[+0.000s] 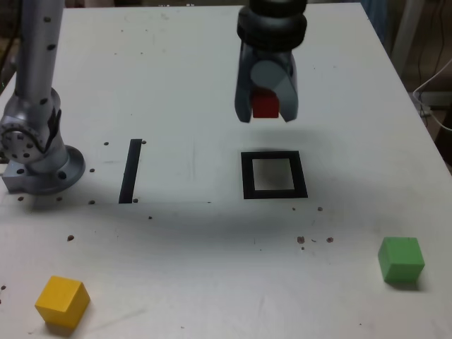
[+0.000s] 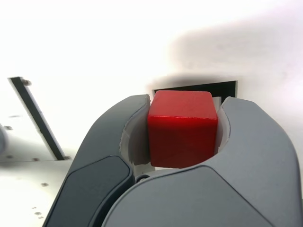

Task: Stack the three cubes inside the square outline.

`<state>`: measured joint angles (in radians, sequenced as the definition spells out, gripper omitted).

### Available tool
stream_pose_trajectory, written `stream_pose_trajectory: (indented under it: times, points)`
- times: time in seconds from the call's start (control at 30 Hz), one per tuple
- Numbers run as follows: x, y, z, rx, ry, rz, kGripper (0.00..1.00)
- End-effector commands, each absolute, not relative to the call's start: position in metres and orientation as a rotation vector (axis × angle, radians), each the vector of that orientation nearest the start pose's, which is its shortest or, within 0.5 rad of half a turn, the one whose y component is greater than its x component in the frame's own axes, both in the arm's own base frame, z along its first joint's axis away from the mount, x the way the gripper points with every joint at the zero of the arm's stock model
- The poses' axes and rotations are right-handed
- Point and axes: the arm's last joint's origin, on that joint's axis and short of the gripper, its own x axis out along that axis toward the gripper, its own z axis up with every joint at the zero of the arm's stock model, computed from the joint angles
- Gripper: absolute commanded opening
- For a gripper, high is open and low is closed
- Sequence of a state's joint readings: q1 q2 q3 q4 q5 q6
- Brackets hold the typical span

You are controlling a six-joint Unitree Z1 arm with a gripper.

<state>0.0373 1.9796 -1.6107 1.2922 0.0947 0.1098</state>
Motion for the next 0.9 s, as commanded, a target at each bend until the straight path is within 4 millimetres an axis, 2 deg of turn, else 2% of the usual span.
stream_pose_trajectory:
  times: [0.0, 0.27, 0.57, 0.87]
  points:
    - [0.353, 0.013, 0.275, 0.126, 1.670, 0.022, 0.36]
    - [0.356, -0.004, 0.256, 0.105, 1.687, 0.059, 0.35]
    - [0.356, -0.027, 0.247, 0.123, 1.714, -0.007, 0.35]
    - [0.356, -0.032, 0.236, 0.128, 1.744, -0.050, 0.35]
